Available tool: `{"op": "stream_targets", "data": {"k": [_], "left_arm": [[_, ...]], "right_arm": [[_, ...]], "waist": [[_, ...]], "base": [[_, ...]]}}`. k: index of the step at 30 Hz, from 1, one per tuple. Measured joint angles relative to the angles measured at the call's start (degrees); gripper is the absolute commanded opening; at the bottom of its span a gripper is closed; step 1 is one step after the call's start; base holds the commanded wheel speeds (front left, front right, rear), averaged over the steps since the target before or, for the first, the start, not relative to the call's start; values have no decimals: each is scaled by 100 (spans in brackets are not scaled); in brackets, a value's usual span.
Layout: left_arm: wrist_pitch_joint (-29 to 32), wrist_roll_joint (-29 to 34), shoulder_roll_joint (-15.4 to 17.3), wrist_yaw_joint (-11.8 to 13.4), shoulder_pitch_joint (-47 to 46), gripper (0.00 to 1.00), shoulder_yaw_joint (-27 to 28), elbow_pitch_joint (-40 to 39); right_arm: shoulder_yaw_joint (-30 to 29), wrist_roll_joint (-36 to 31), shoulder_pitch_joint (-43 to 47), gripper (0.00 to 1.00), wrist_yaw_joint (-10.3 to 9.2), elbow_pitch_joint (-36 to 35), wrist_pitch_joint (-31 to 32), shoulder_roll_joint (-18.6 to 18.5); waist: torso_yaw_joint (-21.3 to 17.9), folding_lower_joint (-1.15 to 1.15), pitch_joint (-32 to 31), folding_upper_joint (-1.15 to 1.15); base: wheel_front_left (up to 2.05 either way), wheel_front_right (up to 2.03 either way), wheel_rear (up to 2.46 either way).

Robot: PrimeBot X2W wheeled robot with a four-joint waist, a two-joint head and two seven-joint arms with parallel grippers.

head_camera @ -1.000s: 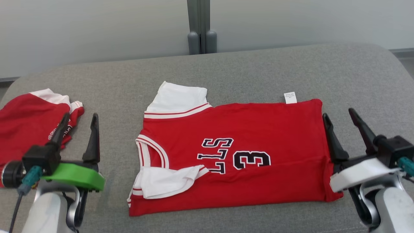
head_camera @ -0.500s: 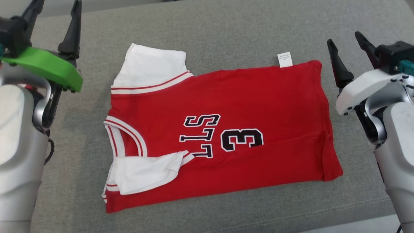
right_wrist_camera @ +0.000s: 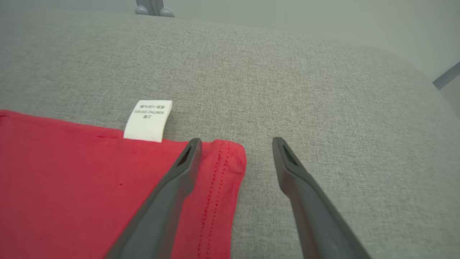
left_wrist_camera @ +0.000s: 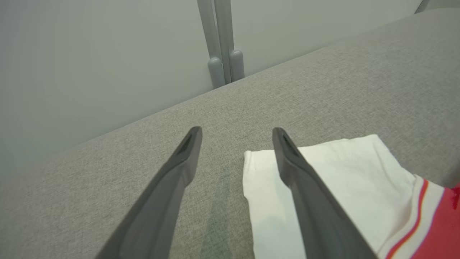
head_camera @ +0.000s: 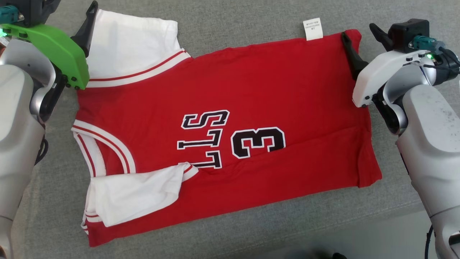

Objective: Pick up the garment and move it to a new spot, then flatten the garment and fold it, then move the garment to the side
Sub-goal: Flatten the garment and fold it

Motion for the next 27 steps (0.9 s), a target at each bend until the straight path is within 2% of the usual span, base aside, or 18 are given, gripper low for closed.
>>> {"op": "stream_targets", "data": {"k": [11,18,19,20,21,27], "left_arm": [[283,-902,257,0,-424,100,-824,657],[250,-1318,248,0,-625,100,-1141,982],[254,-1388,237,0,-637,42,-1201,999],[252,-1421,229,1,-655,0,-1295,982],[245,-1454,229,2,-660,0,-1352,970],[-210,-1777,198,-4,-744,0,-1480,917]], "right_arm": [[526,342,-546,100,0,624,-320,293],[806,613,-750,100,0,896,-380,350],[824,700,-754,72,0,917,-359,361],[831,789,-757,36,0,929,-359,365],[845,845,-759,0,0,939,-359,357],[932,946,-775,0,1,1007,-587,197]], "waist": [[-310,0,395,0],[-418,0,454,0],[-421,0,446,0],[-419,0,437,0],[-412,0,430,0],[-291,0,356,0]], "base": [[0,0,0],[0,0,0],[0,0,0],[0,0,0],[0,0,0],[0,0,0]]}}
